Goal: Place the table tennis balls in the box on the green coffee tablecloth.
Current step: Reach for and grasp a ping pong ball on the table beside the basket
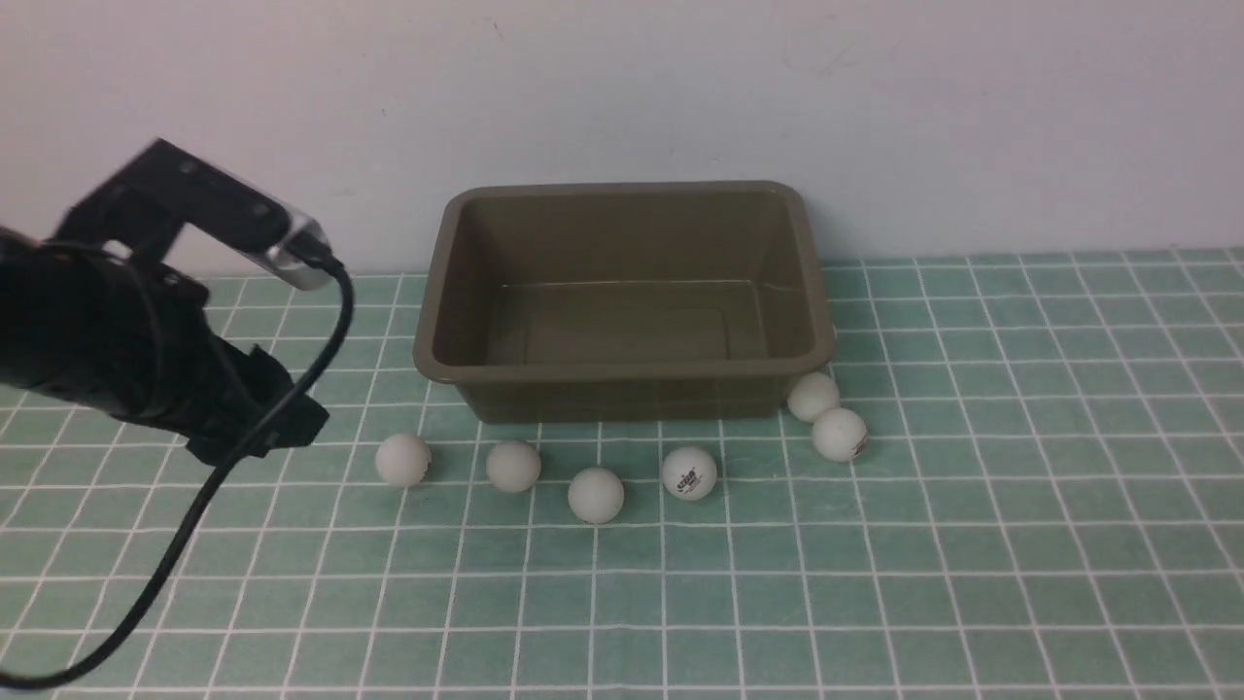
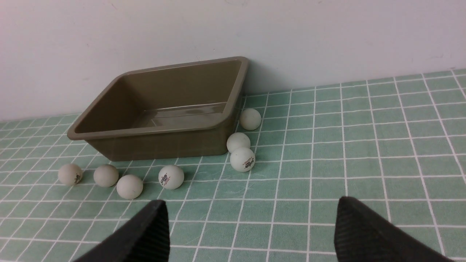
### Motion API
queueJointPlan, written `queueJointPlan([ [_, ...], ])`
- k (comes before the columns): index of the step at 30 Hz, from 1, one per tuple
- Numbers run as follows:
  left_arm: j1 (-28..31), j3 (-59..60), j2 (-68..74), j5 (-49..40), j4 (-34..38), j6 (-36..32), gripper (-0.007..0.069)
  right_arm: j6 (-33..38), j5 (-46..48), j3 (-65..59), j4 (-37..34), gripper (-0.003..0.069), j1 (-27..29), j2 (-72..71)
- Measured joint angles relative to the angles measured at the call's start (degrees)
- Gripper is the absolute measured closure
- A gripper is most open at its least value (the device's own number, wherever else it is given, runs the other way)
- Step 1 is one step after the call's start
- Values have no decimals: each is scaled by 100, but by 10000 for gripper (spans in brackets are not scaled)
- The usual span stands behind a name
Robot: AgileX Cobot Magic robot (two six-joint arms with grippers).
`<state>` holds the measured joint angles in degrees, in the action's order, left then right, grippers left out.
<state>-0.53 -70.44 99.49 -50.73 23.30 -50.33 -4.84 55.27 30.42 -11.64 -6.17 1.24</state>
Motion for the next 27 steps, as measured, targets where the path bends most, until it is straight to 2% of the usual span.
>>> queueJointPlan([
  [14,-11,-442,826,74,195,-82,31,19,0,0,-18,111,0,0],
  [27,-11,-460,1341,609,500,-649,31,19,0,0,-18,111,0,0],
])
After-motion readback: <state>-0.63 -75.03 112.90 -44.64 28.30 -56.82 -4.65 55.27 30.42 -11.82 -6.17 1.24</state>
